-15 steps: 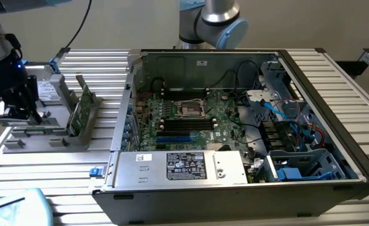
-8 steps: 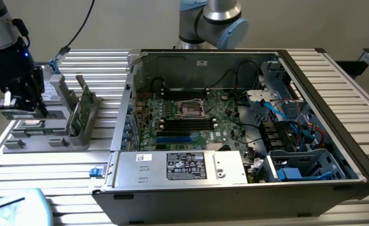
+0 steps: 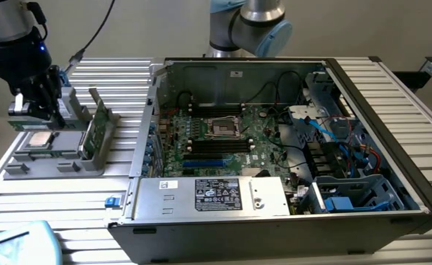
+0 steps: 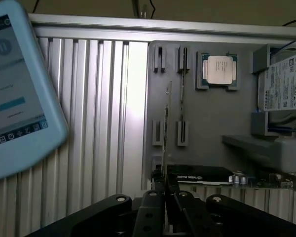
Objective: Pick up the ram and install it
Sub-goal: 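Pick up the ram and move it above insertion slot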
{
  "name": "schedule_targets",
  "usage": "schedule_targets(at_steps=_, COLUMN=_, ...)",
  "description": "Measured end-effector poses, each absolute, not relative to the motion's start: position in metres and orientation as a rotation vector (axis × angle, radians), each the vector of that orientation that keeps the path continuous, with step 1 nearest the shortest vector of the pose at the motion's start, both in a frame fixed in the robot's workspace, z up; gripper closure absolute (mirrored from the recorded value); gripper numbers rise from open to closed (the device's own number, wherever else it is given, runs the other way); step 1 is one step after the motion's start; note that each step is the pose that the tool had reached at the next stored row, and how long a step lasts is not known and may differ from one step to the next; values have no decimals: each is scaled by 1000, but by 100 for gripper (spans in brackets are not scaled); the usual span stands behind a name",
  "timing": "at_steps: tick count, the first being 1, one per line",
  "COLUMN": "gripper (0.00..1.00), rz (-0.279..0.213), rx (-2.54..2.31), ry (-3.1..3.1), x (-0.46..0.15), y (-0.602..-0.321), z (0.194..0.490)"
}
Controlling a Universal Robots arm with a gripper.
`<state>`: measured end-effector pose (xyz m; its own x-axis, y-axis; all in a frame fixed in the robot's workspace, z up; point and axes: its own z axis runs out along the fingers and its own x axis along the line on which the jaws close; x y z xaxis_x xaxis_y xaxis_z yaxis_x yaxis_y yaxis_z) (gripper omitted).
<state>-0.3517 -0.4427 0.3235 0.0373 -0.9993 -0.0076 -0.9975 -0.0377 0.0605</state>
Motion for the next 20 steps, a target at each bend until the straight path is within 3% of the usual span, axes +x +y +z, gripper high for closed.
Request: schedule_targets(at_steps=20, gripper=86, rz=-96, rx=2227, ry=-2143, x=-285, y=-443, z=373)
